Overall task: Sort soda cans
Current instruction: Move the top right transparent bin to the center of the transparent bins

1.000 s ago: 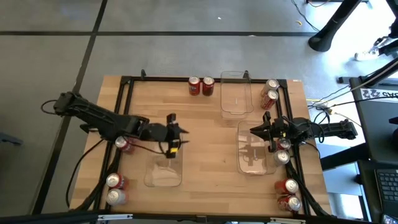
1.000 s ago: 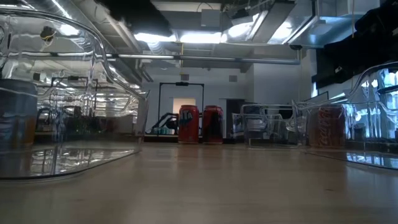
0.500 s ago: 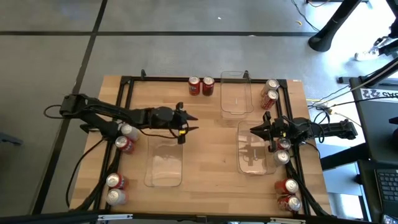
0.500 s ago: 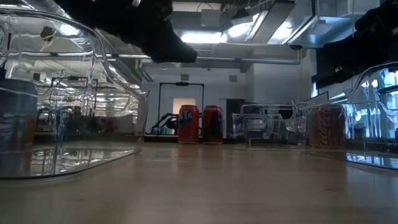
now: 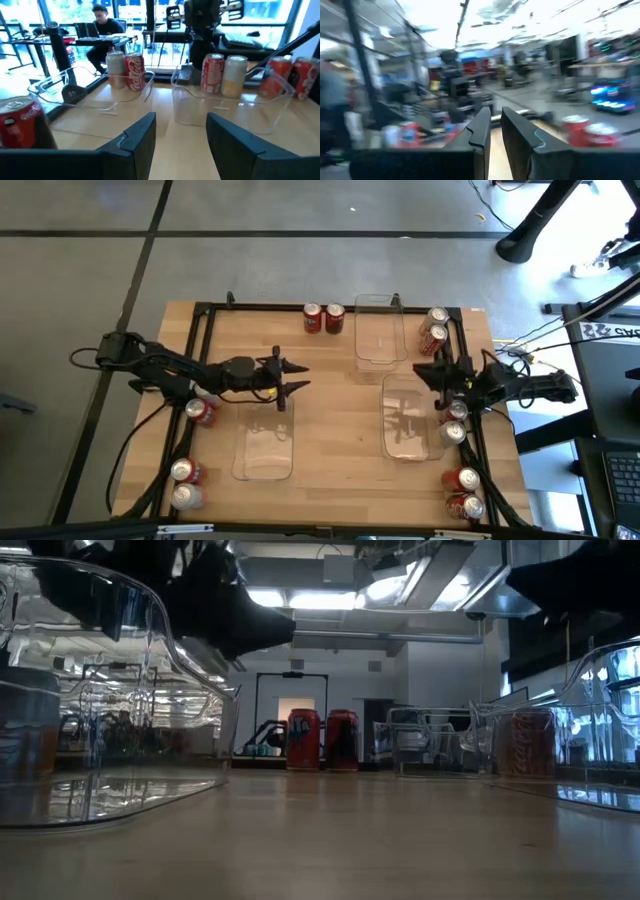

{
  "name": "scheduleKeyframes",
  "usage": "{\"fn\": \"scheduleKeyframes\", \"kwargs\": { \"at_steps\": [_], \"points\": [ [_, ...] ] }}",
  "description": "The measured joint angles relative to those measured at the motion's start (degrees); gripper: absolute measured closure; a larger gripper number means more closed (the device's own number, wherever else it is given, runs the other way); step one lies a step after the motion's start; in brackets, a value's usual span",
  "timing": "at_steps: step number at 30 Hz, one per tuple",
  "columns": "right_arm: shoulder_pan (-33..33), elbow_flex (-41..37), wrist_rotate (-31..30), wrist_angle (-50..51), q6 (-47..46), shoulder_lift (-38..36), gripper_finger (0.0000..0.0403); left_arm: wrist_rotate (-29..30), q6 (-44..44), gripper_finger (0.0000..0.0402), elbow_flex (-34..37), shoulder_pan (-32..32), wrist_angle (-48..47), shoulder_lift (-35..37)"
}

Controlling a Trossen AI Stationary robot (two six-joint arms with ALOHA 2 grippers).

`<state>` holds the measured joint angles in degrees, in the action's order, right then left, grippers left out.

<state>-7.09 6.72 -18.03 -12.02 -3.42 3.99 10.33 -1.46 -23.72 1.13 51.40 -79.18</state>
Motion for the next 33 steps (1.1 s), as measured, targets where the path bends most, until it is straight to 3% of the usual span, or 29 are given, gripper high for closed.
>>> {"fn": "scheduleKeyframes", "kwargs": {
  "at_steps": [3, 7, 13, 19, 28, 33],
  "points": [
    [0.0, 3.1, -6.8, 0.5, 5.8, 4.7, 0.0354, 1.3, -5.2, 0.0238, 0.9, -0.3, 1.7, 0.0],
    [0.0, 7.8, -17.3, 0.4, 13.6, 11.9, 0.0354, 1.3, -4.8, 0.0238, 2.2, -1.0, 1.5, 0.0],
    [0.0, 16.1, -25.0, 1.8, 18.5, 21.9, 0.0354, 1.5, -2.5, 0.0238, 2.6, -1.8, 1.6, 0.0],
    [4.3, 26.4, -23.2, 9.0, 18.3, 33.9, 0.0354, 1.5, 0.7, 0.0238, 2.6, -2.3, -2.3, 0.0],
    [21.6, 43.1, -6.8, 31.1, 14.1, 53.6, 0.0354, 1.5, 4.3, 0.0238, 2.6, -3.7, -3.0, 0.0],
    [29.0, 47.6, -4.0, 35.6, 11.6, 63.2, 0.0354, 1.5, 6.4, 0.0238, 2.6, -4.6, -2.9, 0.0]
  ]
}}
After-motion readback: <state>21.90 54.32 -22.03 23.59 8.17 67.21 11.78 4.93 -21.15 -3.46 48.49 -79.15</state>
